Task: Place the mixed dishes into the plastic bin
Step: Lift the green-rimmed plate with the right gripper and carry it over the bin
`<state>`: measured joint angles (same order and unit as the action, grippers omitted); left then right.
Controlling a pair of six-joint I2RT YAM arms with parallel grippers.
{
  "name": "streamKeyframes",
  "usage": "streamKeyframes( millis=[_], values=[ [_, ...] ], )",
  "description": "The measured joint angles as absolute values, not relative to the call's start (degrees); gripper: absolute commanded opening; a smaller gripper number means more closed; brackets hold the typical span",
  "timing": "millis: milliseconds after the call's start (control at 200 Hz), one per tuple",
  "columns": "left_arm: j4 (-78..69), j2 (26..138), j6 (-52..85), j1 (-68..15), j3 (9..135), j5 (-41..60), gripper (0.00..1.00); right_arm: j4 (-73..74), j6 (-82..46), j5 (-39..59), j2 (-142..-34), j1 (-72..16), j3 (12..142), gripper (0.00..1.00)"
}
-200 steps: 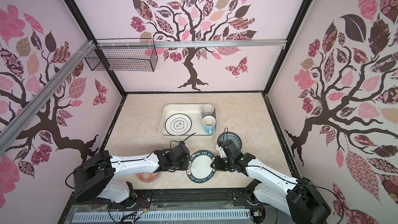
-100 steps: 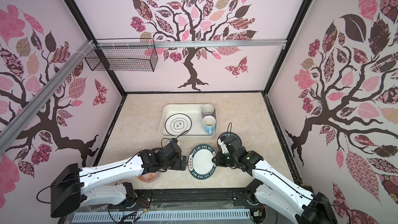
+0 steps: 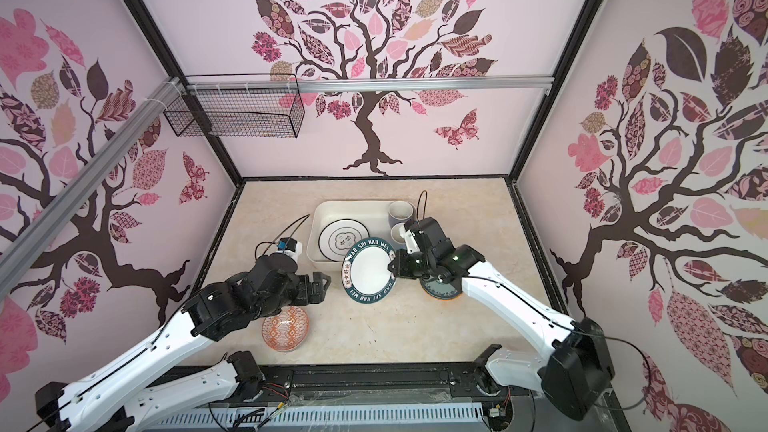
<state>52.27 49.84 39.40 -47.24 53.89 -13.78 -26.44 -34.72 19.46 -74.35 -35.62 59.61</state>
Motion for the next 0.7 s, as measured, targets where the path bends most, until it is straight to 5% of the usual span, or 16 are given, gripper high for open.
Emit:
streamKeyframes(
  millis=[405, 700],
  values=[
    [52.8, 52.51, 33.01, -34.89, 53.89, -5.87, 0.98, -25.12, -30.15, 20.23, -107.94, -35.38, 91.74, 0.09],
    [49.74, 55.16, 30.26, -28.62, 53.08, -0.49, 0.98, -27.42, -28.53, 22.06, -121.71, -34.04, 101.19, 0.08]
  ],
)
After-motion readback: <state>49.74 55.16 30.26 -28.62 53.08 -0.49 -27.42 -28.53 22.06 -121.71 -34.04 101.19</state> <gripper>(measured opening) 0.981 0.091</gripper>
